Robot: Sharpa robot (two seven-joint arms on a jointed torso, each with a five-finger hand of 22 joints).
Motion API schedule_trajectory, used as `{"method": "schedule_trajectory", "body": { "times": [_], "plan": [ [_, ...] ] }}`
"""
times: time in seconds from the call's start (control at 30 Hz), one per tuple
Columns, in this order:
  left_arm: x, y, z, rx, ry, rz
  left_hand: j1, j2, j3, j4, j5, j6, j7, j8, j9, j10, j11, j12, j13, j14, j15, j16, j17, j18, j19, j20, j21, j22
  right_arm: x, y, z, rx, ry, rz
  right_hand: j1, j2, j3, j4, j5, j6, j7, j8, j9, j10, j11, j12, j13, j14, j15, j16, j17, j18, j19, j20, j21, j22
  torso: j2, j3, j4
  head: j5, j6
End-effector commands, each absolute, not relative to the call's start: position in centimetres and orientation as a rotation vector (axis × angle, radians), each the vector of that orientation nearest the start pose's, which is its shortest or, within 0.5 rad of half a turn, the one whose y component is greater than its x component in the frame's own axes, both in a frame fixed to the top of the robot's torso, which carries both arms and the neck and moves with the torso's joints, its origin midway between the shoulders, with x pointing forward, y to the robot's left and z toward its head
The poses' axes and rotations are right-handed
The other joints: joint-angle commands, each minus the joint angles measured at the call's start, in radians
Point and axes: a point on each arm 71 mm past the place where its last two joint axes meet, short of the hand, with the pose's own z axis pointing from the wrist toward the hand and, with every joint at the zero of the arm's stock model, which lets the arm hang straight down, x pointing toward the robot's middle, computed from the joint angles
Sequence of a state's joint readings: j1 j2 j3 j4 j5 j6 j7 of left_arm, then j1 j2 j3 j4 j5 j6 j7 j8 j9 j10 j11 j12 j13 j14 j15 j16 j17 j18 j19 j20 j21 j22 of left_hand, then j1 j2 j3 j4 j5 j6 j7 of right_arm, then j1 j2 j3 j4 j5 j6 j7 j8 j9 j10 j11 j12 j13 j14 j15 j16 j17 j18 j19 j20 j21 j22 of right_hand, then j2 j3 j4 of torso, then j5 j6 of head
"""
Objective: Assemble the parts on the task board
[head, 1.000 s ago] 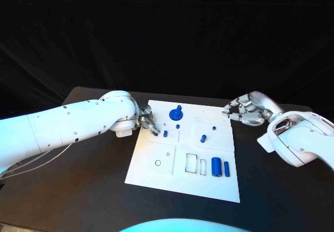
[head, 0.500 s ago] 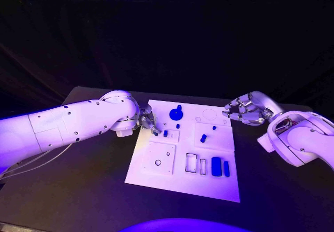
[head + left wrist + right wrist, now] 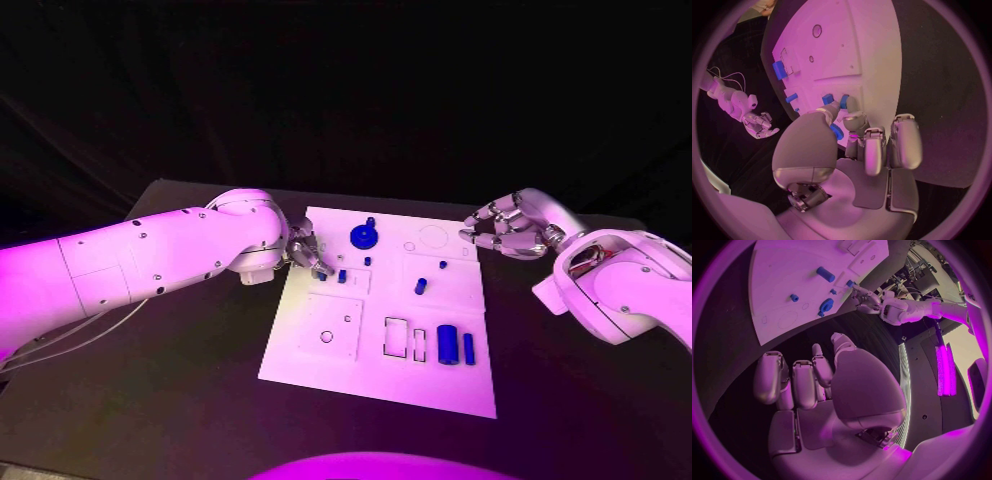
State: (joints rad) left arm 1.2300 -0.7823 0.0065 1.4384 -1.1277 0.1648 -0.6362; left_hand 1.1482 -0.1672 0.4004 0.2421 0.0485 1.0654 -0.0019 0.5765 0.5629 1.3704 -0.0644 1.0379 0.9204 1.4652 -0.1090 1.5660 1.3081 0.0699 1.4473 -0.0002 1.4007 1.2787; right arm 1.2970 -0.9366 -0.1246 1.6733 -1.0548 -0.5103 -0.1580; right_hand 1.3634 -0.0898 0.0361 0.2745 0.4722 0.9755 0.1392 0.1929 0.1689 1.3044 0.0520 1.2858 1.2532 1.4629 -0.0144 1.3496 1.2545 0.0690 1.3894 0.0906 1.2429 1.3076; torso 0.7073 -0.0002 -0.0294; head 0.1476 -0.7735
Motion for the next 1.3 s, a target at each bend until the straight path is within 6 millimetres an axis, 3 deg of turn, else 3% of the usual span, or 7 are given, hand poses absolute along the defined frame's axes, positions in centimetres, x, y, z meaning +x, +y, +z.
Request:
{"method": "schedule_trajectory", "body": {
  "times": [0.03, 0.67, 1.07, 1.3],
  "plan": [
    [50.25, 21.93, -20.43, -0.227, 2.288, -0.236, -0.009, 0.0, -0.008, 0.001, 0.003, 0.0, 0.005, -0.002, -0.001, 0.007, 0.002, 0.004, 0.001, 0.106, -0.005, 0.005, 0.263, -0.008, 0.003, -0.001, 0.003, 0.0, 46.65, -21.51, -15.75, 0.277, 1.636, 0.786, -0.009, -0.002, 0.0, 0.004, 0.004, -0.006, -0.003, 0.005, 0.0, 0.005, 0.001, 0.005, -0.001, 0.038, -0.007, -0.005, -0.001, 0.007, 0.005, -0.003, -0.005, 0.06, 0.0, 0.0, 0.0004, -0.001, 0.002],
    [50.27, 22.18, -20.42, -0.242, 2.285, -0.24, -0.032, 0.001, -0.139, 0.041, 0.003, 0.004, 0.007, 0.001, -0.006, 0.009, 0.004, 0.006, 0.006, 0.106, -0.004, 0.005, 0.263, -0.008, 0.003, 0.0, 0.004, 0.002, 46.65, -21.59, -15.74, 0.278, 1.635, 0.786, -0.01, -0.003, 0.0, 0.005, 0.004, -0.006, -0.003, 0.005, 0.0, 0.004, 0.001, 0.004, -0.002, 0.038, -0.007, -0.005, -0.001, 0.007, 0.005, -0.003, -0.006, 0.06, 0.0, -0.0003, 0.0006, -0.002, 0.001],
    [50.33, 22.26, -20.26, -0.307, 2.256, -0.287, -0.085, 0.031, -0.241, 0.049, 0.003, 0.006, 0.006, 0.001, -0.011, 0.011, 0.004, 0.01, 0.011, 0.106, -0.004, 0.005, 0.263, -0.008, 0.004, -0.001, 0.004, 0.004, 46.68, -21.58, -15.75, 0.277, 1.635, 0.786, -0.01, -0.003, 0.0, 0.005, 0.004, -0.006, -0.003, 0.005, 0.0, 0.004, 0.001, 0.004, -0.002, 0.038, -0.007, -0.005, -0.001, 0.007, 0.005, -0.003, -0.006, 0.06, 0.0, -0.0004, 0.0007, -0.003, 0.002],
    [50.36, 22.65, -20.02, -0.357, 2.225, -0.318, -0.091, 0.038, -0.261, 0.049, 0.003, 0.004, 0.006, 0.001, -0.012, 0.008, 0.004, 0.006, 0.007, 0.106, -0.004, 0.005, 0.263, -0.007, 0.003, -0.001, 0.002, 0.002, 46.72, -21.62, -15.76, 0.278, 1.634, 0.785, -0.012, -0.003, -0.001, 0.006, 0.004, -0.006, -0.003, 0.005, 0.0, 0.004, 0.001, 0.004, -0.002, 0.037, -0.007, -0.006, -0.002, 0.007, 0.005, -0.003, -0.006, 0.06, 0.0, -0.0004, 0.0009, -0.004, 0.003]
  ]
}}
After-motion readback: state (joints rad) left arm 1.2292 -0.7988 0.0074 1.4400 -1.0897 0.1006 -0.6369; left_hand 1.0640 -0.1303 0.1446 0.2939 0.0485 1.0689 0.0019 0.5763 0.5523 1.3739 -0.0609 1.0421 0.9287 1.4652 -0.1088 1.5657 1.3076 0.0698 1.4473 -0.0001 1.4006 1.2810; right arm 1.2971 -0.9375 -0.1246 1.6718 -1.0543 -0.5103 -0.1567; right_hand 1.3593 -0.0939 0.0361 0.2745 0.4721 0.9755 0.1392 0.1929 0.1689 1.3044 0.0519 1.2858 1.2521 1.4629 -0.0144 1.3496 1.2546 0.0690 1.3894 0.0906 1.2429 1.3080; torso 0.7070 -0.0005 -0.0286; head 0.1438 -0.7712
